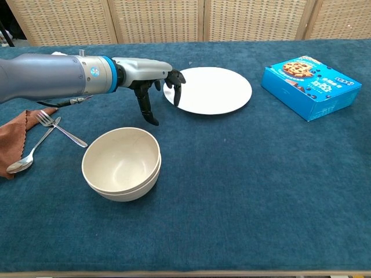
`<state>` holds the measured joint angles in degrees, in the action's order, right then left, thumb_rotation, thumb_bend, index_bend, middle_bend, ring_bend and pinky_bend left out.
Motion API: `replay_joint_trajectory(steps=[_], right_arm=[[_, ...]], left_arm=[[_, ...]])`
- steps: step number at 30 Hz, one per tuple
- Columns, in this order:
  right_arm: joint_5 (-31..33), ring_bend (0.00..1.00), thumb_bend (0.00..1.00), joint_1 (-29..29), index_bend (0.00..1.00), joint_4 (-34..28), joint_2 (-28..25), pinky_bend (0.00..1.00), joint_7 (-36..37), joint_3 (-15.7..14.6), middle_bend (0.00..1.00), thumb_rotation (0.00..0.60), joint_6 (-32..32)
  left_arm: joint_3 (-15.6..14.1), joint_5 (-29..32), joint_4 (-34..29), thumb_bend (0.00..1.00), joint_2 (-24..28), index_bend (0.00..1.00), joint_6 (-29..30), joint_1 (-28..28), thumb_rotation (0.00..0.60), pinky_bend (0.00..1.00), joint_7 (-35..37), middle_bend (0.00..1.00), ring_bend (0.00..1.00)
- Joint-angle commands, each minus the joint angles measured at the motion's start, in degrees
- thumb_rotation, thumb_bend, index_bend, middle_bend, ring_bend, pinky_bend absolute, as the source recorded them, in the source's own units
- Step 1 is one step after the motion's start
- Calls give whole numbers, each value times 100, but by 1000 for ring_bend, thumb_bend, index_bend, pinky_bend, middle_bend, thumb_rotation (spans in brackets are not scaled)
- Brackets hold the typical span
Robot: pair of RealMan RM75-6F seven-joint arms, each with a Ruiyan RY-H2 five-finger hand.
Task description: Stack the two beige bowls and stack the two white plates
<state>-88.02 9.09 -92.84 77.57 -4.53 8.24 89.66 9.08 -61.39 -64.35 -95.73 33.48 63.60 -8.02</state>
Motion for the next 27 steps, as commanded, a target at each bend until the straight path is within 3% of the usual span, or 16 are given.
replay_joint_trajectory(steps=[1, 17, 23, 27], right_arm=[[9, 0, 0, -3, 0, 1, -4, 0, 8, 6, 0, 600, 3], [37, 0, 0, -7, 0, 5, -31, 0, 67, 28, 0, 600, 7], [25, 0, 0, -18, 0, -9, -50, 0, 105, 24, 0, 600, 24], [-10, 0, 0, -13, 0, -21, -49, 0, 98, 7, 0, 600, 22]], left_arm=[[53, 9, 148, 147, -130, 413, 16, 35, 600, 232, 15, 127, 157], [256, -110, 633, 147, -591, 412, 196, 87, 600, 232, 193, 125, 151], [425, -287, 164, 126, -190, 359, 514, -129, 600, 222, 588, 48, 94], [502, -364, -288, 109, 356, 217, 687, -318, 600, 99, 734, 0, 6]])
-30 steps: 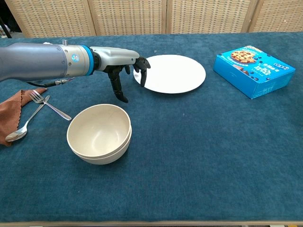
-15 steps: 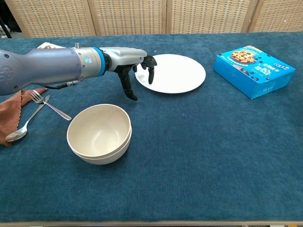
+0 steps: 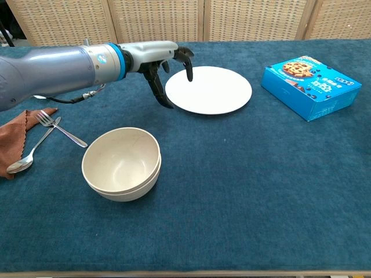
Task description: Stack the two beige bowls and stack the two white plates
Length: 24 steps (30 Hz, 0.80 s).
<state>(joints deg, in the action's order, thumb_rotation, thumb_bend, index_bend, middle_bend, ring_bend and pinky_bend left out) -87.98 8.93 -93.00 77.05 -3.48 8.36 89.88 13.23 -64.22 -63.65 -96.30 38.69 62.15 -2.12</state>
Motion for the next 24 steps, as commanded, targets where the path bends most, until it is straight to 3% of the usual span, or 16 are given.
replay_joint_trajectory(steps=[1, 4, 13, 17, 24], right_arm=[[-24, 0, 0, 5, 0, -10, 5, 0, -14, -10, 0, 600, 1], [-62, 0, 0, 8, 0, -32, 14, 0, -47, -29, 0, 600, 6], [-200, 0, 0, 1, 0, -121, 24, 0, -179, -85, 0, 600, 59], [-260, 0, 0, -13, 0, -172, 13, 0, -228, -105, 0, 600, 101], [-291, 0, 0, -48, 0, -284, -37, 0, -416, -132, 0, 600, 130]], left_arm=[[95, -80, -460, 103, 545, 141, 182, -213, 600, 57, 155, 0, 0], [74, -66, -857, 86, 1063, 9, 201, -378, 600, 2, 155, 0, 0], [-93, -374, -2103, 79, 2592, 0, 815, -1157, 600, 0, 342, 0, 0], [-322, -771, -2495, 79, 3130, 0, 1259, -1657, 600, 0, 646, 0, 0], [-1022, -1498, -2712, 79, 3701, 0, 2324, -2825, 600, 0, 1265, 0, 0]])
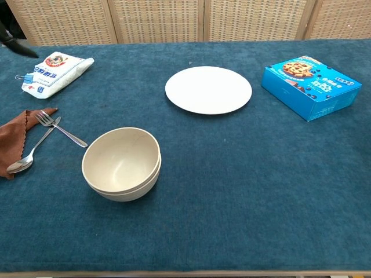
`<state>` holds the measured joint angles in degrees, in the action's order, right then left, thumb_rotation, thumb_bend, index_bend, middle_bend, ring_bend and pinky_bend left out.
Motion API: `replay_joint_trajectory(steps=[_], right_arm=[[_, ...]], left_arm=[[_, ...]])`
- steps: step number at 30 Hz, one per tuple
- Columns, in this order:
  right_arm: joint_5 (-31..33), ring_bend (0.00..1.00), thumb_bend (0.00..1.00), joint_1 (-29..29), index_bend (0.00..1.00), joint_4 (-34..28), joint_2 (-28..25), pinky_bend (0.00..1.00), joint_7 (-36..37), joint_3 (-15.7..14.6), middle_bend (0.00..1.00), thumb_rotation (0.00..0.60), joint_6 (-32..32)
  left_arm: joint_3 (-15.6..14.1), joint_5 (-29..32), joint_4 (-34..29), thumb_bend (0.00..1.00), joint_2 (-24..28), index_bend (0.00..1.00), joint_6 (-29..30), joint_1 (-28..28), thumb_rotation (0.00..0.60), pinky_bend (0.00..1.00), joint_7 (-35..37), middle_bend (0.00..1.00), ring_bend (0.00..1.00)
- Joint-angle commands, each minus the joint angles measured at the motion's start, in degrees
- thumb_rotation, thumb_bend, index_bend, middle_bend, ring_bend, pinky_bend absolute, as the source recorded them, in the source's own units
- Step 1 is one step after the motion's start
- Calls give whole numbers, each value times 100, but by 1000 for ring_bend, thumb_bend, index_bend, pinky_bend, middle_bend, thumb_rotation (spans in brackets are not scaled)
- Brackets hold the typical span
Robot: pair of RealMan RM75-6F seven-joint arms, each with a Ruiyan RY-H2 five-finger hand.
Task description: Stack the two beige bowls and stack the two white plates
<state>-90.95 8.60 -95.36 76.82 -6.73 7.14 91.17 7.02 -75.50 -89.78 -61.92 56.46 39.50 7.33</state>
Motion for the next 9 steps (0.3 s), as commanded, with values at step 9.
replay_joint_trajectory(steps=[9], right_arm=[[279, 0, 0, -85, 0, -414, -138, 0, -787, -46, 0, 600, -158]], left_arm=[[-879, -564, 374, 79, 214, 0, 1695, -1782, 600, 0, 664, 0, 0]])
